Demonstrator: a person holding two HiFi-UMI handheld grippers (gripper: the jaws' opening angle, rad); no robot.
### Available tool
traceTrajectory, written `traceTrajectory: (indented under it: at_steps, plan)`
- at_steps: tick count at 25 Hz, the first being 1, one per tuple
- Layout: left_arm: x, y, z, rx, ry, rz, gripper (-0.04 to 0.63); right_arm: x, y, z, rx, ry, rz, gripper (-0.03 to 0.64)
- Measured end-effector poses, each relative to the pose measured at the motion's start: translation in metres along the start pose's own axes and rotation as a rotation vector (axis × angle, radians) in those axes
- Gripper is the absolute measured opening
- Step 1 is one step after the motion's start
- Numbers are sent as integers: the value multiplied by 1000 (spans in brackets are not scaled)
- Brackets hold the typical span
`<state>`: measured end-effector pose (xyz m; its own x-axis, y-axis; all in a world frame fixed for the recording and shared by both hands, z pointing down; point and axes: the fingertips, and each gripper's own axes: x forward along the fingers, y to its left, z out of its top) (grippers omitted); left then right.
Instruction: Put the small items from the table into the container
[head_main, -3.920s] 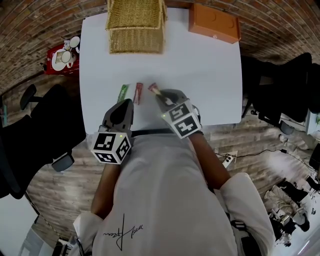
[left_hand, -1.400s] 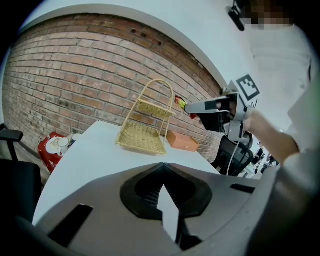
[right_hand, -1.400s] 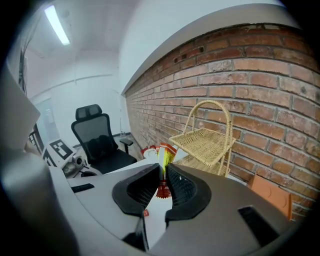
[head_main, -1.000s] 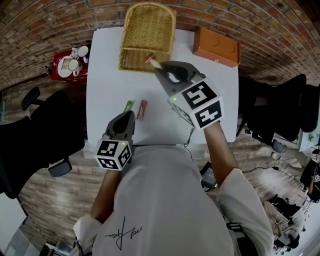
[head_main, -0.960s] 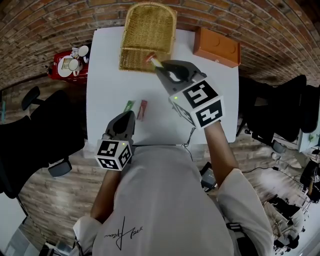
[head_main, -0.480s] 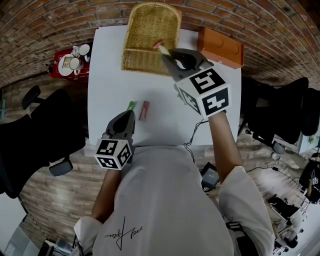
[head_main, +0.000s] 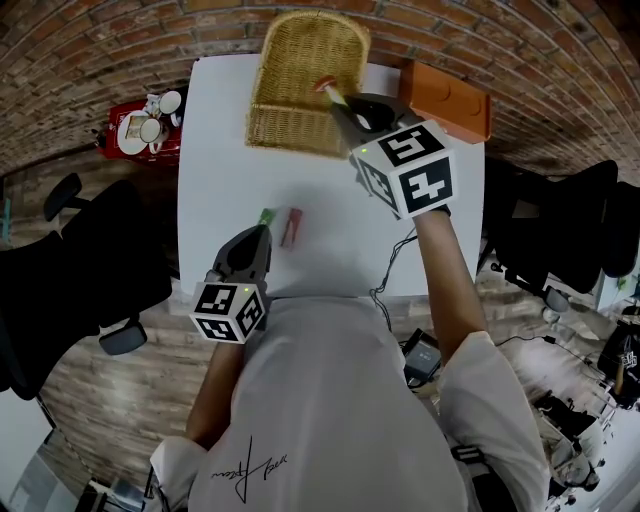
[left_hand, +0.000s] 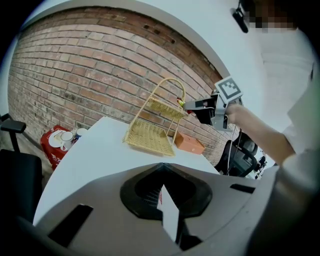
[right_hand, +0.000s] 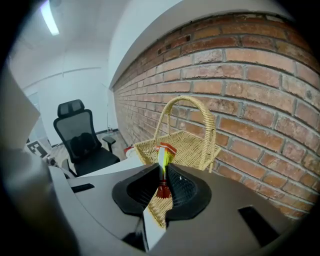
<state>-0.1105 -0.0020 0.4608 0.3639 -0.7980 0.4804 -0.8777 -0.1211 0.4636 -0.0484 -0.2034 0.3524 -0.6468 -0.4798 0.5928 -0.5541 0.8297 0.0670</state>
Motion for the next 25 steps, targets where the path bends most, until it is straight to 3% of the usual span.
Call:
traceTrajectory:
  at_steps: [11, 25]
  plan:
    - [-2, 6, 0, -4, -4, 10, 11, 14, -10, -1, -3, 20, -33, 61]
    - [-4, 6, 3, 1, -16, 7, 11, 12, 1, -1, 40, -4, 21, 110]
